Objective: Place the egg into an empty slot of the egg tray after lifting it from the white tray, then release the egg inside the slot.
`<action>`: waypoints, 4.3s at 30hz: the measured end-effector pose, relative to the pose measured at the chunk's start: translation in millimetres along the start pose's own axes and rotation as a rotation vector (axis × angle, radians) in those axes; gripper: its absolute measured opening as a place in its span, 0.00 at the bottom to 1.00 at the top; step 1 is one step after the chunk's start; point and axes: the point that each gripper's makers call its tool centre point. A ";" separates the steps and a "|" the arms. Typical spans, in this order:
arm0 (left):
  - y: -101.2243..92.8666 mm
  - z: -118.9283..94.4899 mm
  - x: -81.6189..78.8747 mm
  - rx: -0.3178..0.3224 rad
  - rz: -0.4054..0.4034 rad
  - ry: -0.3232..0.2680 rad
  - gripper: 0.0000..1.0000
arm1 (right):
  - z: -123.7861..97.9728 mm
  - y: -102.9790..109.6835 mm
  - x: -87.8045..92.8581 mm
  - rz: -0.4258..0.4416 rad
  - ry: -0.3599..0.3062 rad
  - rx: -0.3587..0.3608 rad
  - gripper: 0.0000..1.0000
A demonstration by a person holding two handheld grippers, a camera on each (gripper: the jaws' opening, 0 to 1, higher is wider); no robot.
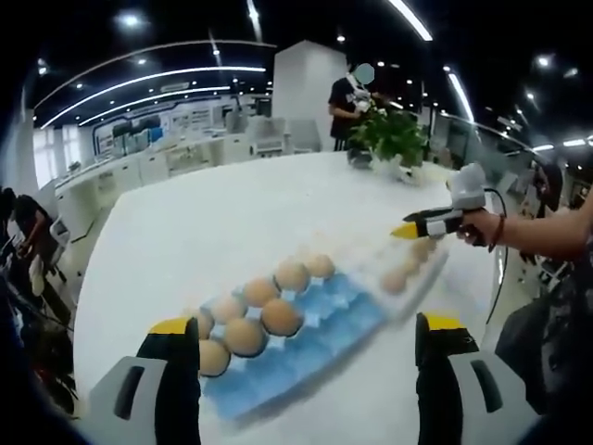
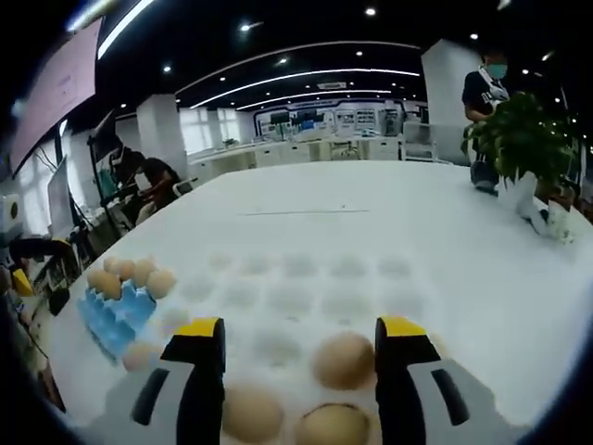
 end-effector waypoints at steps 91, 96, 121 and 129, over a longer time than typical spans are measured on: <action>12.7 -3.1 5.9 -0.018 0.000 0.027 0.96 | 15.6 -19.1 -17.6 0.047 0.053 0.132 0.29; 11.4 -2.2 5.8 -0.013 0.003 0.029 0.96 | 13.4 -18.4 -18.4 0.096 0.038 0.127 0.29; 10.3 -9.5 12.6 -0.019 0.010 0.037 0.96 | 8.3 39.3 -15.8 0.155 0.036 -0.016 0.29; 10.3 -11.1 14.6 -0.018 0.010 0.040 0.96 | 11.9 70.2 -13.9 0.118 0.044 -0.079 0.29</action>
Point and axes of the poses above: the point that each gripper's makers call its tool centre point, and the gripper's own axes: z roughly forward along the fingers, y roughly to its left, x roughly out of its underside, and after that the axes turned 5 degrees about x, right-handed
